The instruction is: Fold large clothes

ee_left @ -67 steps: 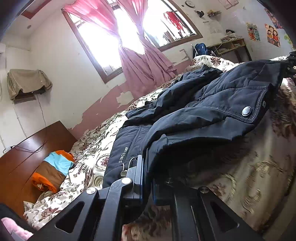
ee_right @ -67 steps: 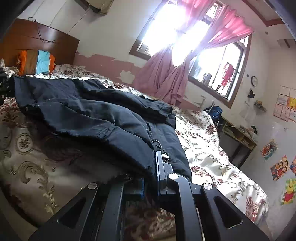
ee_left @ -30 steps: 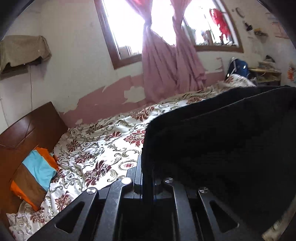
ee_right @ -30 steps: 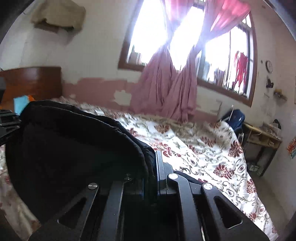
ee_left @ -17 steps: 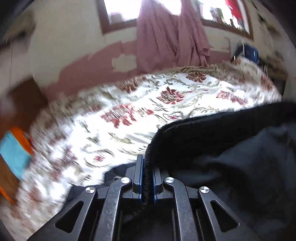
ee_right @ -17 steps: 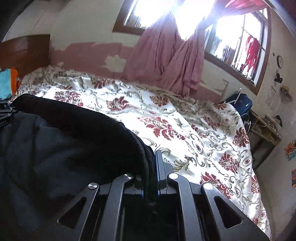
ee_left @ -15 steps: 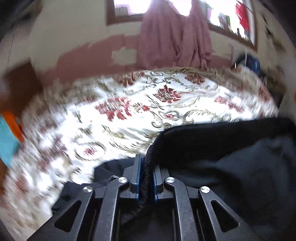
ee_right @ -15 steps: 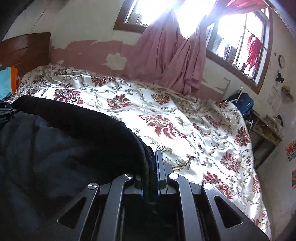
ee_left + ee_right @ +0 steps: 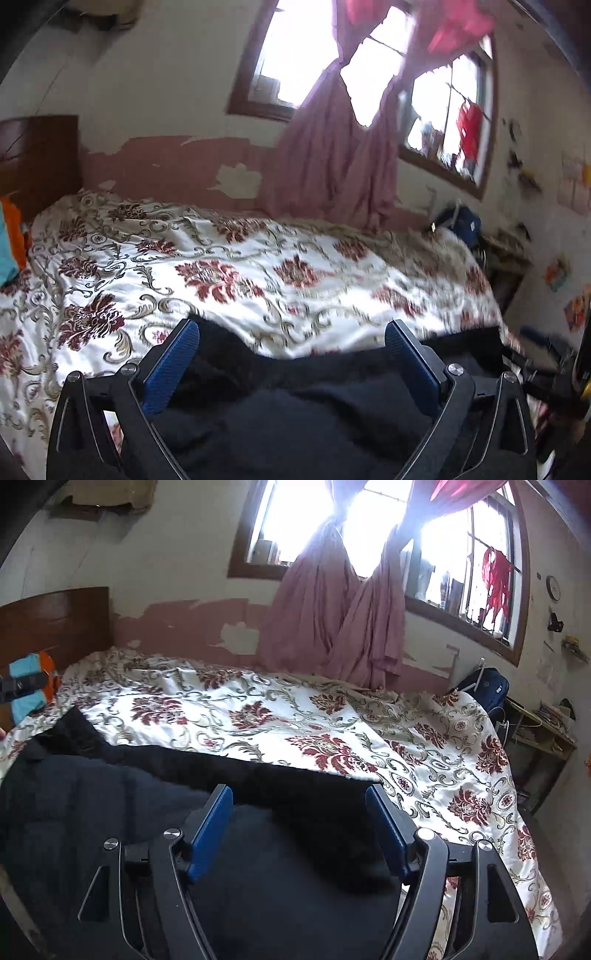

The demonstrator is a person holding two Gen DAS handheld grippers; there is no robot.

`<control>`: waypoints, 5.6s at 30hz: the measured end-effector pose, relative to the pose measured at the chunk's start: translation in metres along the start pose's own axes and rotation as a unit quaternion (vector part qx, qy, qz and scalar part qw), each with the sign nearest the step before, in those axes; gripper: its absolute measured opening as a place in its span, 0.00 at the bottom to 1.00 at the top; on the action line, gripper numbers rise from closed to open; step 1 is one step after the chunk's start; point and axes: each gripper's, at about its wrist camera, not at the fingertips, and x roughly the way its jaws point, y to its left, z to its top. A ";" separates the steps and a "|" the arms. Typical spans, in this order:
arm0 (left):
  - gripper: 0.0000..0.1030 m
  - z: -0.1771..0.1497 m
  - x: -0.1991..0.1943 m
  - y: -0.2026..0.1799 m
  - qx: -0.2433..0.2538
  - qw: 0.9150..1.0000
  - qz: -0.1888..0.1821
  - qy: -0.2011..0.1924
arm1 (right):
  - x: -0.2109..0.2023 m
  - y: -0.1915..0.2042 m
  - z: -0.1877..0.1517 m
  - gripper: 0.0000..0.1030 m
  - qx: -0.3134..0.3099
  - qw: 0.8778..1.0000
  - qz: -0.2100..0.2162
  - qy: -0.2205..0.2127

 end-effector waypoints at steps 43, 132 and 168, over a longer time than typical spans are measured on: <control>1.00 -0.097 0.112 -0.036 0.092 0.990 -0.050 0.097 | 0.124 -0.024 -0.085 0.99 0.119 0.985 0.051 0.116; 1.00 -0.098 0.114 0.141 -0.046 0.942 -0.197 0.266 | 0.115 -0.127 -0.204 0.99 0.315 0.901 0.234 0.184; 0.56 -0.096 0.114 0.123 -0.042 0.941 -0.190 0.276 | 0.114 -0.128 -0.211 0.99 0.325 0.900 0.233 0.172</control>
